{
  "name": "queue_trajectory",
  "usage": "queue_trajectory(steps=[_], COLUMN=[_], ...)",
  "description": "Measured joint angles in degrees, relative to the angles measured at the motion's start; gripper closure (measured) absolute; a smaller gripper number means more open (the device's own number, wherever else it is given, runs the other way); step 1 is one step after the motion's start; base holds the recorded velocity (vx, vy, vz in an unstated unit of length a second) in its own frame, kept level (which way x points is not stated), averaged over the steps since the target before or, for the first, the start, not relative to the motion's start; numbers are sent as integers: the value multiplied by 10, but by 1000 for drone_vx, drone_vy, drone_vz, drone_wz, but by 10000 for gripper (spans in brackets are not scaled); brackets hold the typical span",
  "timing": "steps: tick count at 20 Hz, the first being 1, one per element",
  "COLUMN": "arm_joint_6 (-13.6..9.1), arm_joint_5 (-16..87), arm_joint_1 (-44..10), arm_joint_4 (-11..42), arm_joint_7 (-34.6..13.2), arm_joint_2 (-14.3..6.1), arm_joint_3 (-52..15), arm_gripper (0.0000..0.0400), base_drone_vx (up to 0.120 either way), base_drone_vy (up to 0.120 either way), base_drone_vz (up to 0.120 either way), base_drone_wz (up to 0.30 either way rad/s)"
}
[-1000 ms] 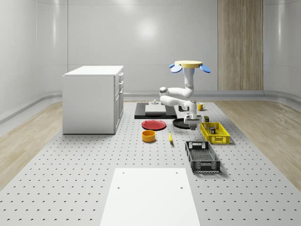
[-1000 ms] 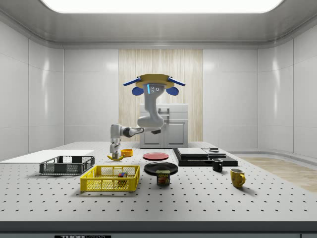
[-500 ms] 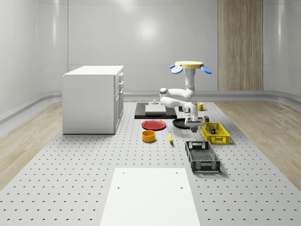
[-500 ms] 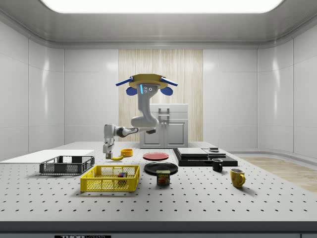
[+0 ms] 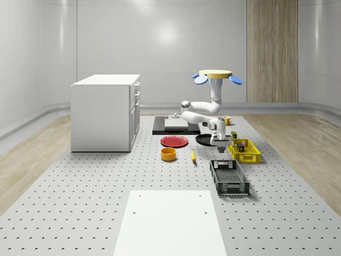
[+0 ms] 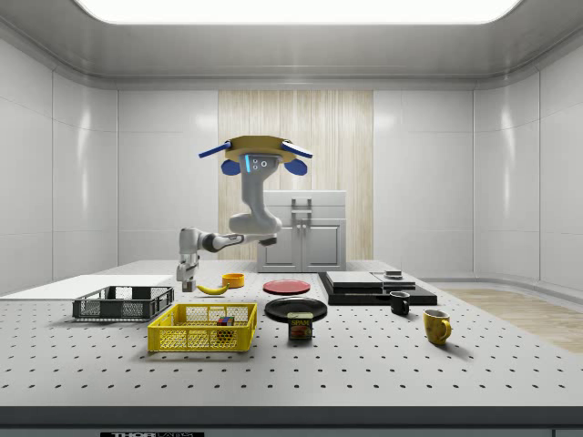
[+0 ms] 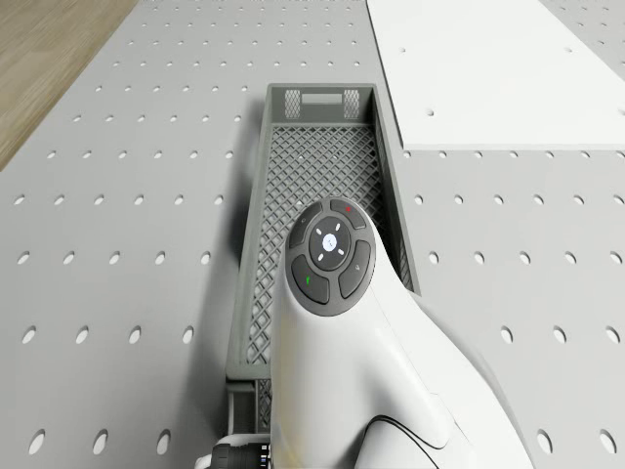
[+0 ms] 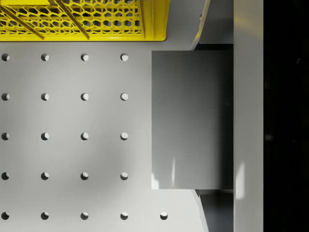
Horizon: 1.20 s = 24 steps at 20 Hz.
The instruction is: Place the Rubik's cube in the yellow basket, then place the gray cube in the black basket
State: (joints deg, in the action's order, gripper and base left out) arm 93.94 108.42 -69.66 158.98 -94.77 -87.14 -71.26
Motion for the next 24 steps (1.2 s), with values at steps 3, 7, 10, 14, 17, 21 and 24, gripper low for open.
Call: queue_trajectory(steps=[3,7,10,14,17,21,24], arm_joint_6=[0,1,1,2,2,3,3], arm_joint_5=[0,0,-1,-1,-1,-1,-1], arm_joint_1=[0,0,-1,-1,-1,-1,-1], arm_joint_4=[0,0,0,0,0,0,0], arm_joint_7=[0,0,0,-1,-1,-1,-1], arm_joint_2=[0,-1,-1,-2,-2,-3,-3], arm_joint_3=[0,0,0,0,0,0,0], arm_gripper=[150,150,150,150,150,150,150], base_drone_vx=[120,120,120,120,120,120,120], base_drone_vy=[0,0,0,0,0,0,0], base_drone_vz=[0,0,0,0,0,0,0], base_drone_wz=[0,0,0,0,0,0,0])
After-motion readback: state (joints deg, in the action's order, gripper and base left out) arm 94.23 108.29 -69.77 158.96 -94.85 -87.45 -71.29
